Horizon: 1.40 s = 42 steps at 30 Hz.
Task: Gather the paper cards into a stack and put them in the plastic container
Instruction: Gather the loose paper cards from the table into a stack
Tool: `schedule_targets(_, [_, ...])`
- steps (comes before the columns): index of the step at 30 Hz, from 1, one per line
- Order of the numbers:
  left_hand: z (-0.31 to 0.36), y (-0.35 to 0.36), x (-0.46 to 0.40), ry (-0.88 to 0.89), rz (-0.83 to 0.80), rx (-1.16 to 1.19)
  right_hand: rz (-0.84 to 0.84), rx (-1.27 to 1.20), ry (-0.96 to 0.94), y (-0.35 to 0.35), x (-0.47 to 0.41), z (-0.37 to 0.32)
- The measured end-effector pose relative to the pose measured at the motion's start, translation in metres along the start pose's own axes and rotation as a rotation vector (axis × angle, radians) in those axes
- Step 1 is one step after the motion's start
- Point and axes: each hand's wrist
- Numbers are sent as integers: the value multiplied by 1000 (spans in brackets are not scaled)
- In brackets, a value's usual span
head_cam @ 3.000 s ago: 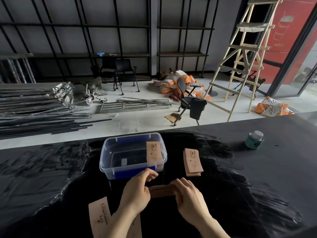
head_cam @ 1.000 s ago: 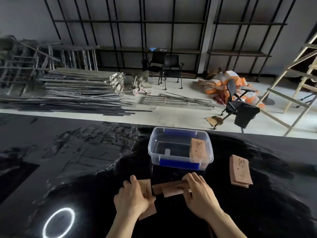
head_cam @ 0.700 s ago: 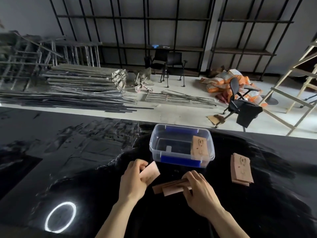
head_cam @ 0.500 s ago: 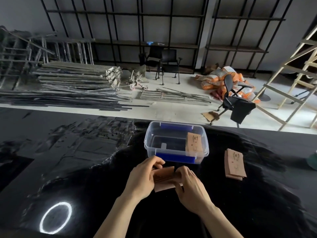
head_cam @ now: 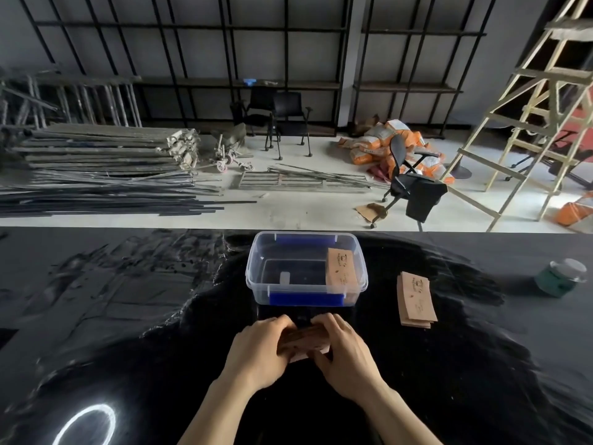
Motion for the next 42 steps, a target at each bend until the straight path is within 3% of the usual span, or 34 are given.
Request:
schedule_targets(4, [5,8,-8,-26,10,150,90,-206,107,-10,3,13])
schedule_targets(11, [57,47,-42,-60,-24,584,132,-860,534,-53,16,43])
schedule_targets(17, [124,87,-71,-202,-77,832,348,-921,632,-91,21,82])
schedule_targets(21, [153,111,-98,-227,-49,795,421,-844,720,-106,13,115])
schedule_targets(28, [182,128,-147,-262,12,481,494,-538,819,-117,-28,158])
schedule_targets(34, [177,139,-162,-302,7,282,398,-284,873,-112,-48,171])
schedule_targets(42, [177,146,-176,-494,-92,393,129,-236,975,-109,-52,190])
Point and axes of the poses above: each hand's wrist, its own x-axis away from the middle knuckle, its own y-axis out of the palm, z = x × y, and after that the axes turned 6 degrees about x, right-handed
